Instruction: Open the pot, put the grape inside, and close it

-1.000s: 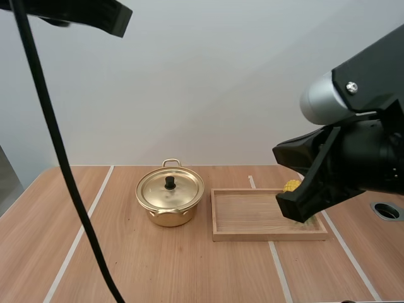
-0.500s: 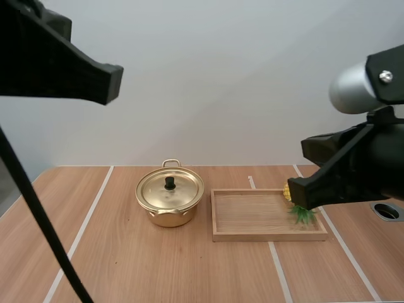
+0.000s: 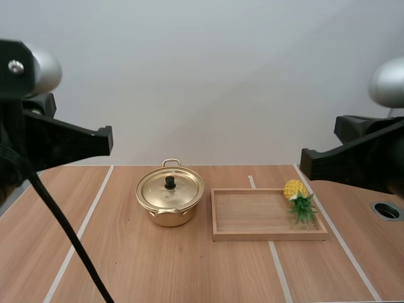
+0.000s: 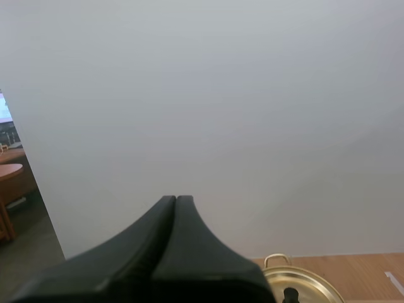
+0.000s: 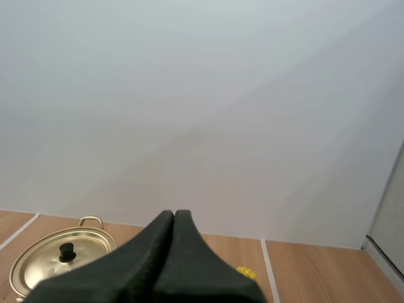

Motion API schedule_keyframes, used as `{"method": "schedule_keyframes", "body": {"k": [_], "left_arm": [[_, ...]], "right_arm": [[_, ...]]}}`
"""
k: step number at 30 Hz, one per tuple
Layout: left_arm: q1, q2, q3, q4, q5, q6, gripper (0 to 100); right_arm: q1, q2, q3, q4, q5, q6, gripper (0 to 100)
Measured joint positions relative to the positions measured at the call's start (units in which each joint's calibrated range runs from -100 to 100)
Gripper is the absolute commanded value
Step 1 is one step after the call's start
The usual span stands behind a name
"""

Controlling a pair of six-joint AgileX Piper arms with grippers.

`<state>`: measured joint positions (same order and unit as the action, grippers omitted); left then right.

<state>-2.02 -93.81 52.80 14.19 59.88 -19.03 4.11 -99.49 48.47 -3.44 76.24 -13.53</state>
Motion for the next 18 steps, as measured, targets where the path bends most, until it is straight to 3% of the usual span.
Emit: {"method": "schedule_keyframes", "body": {"k": [4, 10, 18], "left_arm": [[0.64, -2.7, 6.9, 0.3, -5.9, -1.9, 0], [1.19, -5.7, 19.9, 0.7, -20.8, -8.5, 0], [1.26, -5.9, 31.3, 2.2, -26.4, -2.6, 0]], "right_arm": [[-0.3, -0.2, 6.6, -0.3, -5.3, 0.5, 0], [-0.3, -0.2, 16.7, -2.6, -25.7, 0.8, 0], [-0.3, 0.0, 32.4, -4.2, -38.3, 1.1, 0]]}}
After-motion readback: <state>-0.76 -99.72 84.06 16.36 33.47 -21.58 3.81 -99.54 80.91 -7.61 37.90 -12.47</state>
